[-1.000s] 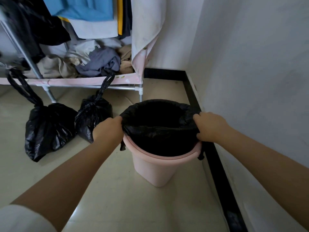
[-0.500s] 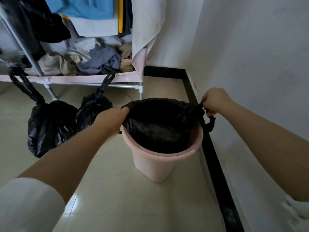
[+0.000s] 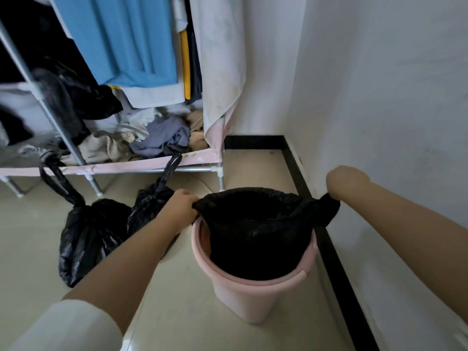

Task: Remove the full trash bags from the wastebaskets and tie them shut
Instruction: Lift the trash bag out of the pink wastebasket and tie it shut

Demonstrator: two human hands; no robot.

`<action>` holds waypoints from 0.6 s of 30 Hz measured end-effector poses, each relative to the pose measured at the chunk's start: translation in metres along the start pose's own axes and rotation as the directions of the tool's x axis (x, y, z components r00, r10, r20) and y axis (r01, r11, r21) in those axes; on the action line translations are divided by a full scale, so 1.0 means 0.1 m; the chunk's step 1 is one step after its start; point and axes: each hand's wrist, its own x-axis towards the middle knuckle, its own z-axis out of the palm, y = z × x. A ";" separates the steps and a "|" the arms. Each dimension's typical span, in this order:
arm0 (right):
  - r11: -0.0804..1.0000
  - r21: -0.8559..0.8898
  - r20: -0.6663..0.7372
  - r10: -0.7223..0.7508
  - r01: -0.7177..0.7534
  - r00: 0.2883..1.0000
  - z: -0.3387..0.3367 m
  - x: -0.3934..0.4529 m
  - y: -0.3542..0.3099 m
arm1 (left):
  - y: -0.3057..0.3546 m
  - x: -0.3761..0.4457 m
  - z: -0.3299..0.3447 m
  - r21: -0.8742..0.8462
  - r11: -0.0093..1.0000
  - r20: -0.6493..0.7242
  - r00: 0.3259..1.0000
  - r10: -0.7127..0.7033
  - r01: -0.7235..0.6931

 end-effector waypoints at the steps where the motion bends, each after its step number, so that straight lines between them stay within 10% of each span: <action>1: 1.000 0.019 -0.041 -0.014 0.015 0.999 -0.01 0.02 -0.05 | 0.01 0.00 -0.03 0.053 0.998 -0.009 0.999 -0.033 0.033; 8: 0.782 0.475 -0.451 -0.179 0.405 0.875 -0.12 0.08 -0.36 | 0.17 0.14 -0.14 -0.108 0.981 -0.204 0.969 0.140 -0.164; 12: 0.529 0.787 -0.374 0.002 0.316 0.927 -0.16 0.11 -0.36 | 0.38 0.12 -0.10 -0.675 0.736 -0.263 0.919 -0.293 0.041; 15: 0.690 0.710 -0.151 -0.041 0.137 0.988 -0.11 0.14 -0.31 | 0.16 0.13 -0.01 -0.768 0.522 0.030 0.836 -0.549 0.371; 18: 0.900 0.436 0.136 -0.094 0.026 0.986 0.02 0.14 -0.26 | -0.07 0.03 0.09 -0.490 0.653 0.263 0.812 -0.520 0.577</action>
